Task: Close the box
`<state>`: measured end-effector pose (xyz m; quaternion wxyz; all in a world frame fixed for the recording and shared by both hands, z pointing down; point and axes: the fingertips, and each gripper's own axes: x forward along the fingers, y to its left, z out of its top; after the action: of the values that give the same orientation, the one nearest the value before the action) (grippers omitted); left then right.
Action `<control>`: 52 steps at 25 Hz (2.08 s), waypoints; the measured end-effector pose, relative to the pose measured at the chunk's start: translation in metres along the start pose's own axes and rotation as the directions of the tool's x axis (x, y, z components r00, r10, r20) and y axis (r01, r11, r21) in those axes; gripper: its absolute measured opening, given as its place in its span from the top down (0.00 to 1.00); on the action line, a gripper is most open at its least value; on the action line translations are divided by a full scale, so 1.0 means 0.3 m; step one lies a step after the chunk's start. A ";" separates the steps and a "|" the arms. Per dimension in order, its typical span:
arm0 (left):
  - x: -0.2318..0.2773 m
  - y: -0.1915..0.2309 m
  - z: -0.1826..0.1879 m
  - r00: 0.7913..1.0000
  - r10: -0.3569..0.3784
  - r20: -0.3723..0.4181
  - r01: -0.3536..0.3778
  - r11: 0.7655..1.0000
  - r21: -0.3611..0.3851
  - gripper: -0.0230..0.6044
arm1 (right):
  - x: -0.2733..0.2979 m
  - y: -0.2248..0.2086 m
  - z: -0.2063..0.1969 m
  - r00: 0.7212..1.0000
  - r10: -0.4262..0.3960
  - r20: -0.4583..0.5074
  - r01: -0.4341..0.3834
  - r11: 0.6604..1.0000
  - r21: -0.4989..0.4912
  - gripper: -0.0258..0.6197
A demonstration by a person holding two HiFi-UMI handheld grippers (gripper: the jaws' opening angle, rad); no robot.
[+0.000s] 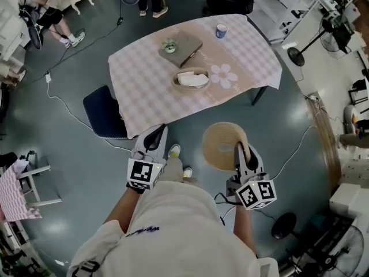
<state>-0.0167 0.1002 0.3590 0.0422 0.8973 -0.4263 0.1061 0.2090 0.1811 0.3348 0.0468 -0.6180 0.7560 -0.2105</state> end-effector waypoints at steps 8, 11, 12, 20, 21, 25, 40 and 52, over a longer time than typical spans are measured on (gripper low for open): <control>0.079 0.119 -0.045 0.999 0.051 -0.005 -0.051 0.999 -0.019 0.96 | 0.157 -0.015 -0.011 0.999 0.030 -0.030 -0.030 1.000 -0.007 0.87; 0.138 0.178 -0.041 0.998 0.061 0.002 -0.061 0.998 -0.024 0.96 | 0.250 -0.027 0.014 1.000 0.030 -0.010 -0.030 0.999 0.012 0.87; 0.158 0.198 -0.042 0.998 0.062 0.001 -0.062 0.998 -0.028 0.96 | 0.283 -0.029 0.026 1.000 0.029 -0.003 -0.028 0.999 0.026 0.87; 0.311 0.342 -0.030 0.997 0.072 -0.016 -0.072 0.996 -0.049 0.96 | 0.555 -0.038 0.109 0.998 0.053 0.022 -0.055 0.994 0.097 0.87; 0.331 0.354 -0.034 0.997 0.069 -0.020 -0.070 0.996 -0.052 0.96 | 0.585 -0.044 0.114 0.998 0.051 0.025 -0.053 0.993 0.107 0.87; 0.395 0.395 -0.050 0.997 0.062 -0.036 -0.064 0.996 -0.061 0.96 | 0.682 -0.071 0.123 0.999 0.032 0.032 -0.036 0.987 0.157 0.87; 0.597 0.566 -0.150 0.993 0.003 -0.117 -0.014 0.996 -0.093 0.96 | 0.958 -0.131 0.093 0.998 -0.057 -0.006 0.057 0.967 0.247 0.87; 0.785 0.620 -0.281 0.987 0.022 -0.157 -0.033 0.997 -0.071 0.96 | 1.181 -0.261 -0.101 0.995 -0.098 0.003 0.091 0.933 0.347 0.87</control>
<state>-0.0290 -0.1816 0.4917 0.1068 0.8781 -0.4377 0.1611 0.1883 -0.1607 0.4590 0.1523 -0.6380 0.6760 -0.3358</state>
